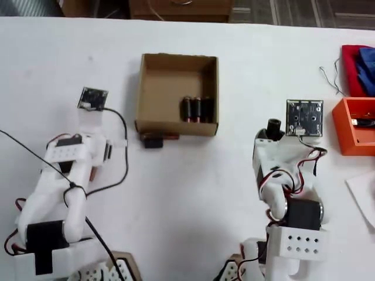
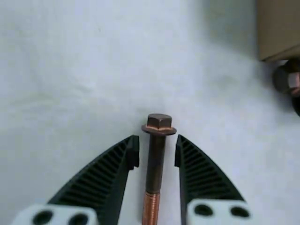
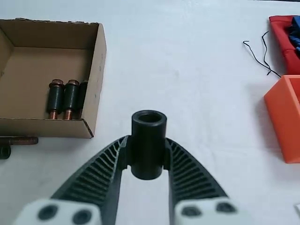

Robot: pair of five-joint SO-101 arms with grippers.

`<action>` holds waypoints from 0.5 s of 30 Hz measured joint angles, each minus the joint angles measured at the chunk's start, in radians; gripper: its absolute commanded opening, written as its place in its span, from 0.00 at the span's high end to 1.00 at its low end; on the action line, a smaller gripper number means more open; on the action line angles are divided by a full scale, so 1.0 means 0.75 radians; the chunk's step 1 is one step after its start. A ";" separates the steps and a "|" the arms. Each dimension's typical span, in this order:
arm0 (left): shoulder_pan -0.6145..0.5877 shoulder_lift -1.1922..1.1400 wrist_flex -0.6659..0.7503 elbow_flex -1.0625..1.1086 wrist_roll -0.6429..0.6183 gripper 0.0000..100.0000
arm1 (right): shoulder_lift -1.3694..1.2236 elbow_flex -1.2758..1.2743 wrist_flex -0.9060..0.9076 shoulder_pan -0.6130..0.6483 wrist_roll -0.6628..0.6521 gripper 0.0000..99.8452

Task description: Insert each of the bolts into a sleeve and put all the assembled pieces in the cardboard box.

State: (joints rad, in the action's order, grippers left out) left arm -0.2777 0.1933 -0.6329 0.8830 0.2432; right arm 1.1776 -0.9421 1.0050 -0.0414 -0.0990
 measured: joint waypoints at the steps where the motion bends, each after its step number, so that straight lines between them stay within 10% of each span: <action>1: 0.000 0.000 0.000 0.000 0.002 0.85 | 0.000 0.000 0.000 0.000 0.000 0.98; 15: 0.000 -0.006 -0.135 -0.072 0.002 0.85 | 0.000 0.000 0.000 0.000 0.000 0.98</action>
State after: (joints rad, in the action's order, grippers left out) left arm -0.2777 0.1887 -0.7342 0.8293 0.2447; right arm 1.1776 -0.9421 1.0050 -0.0414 -0.0990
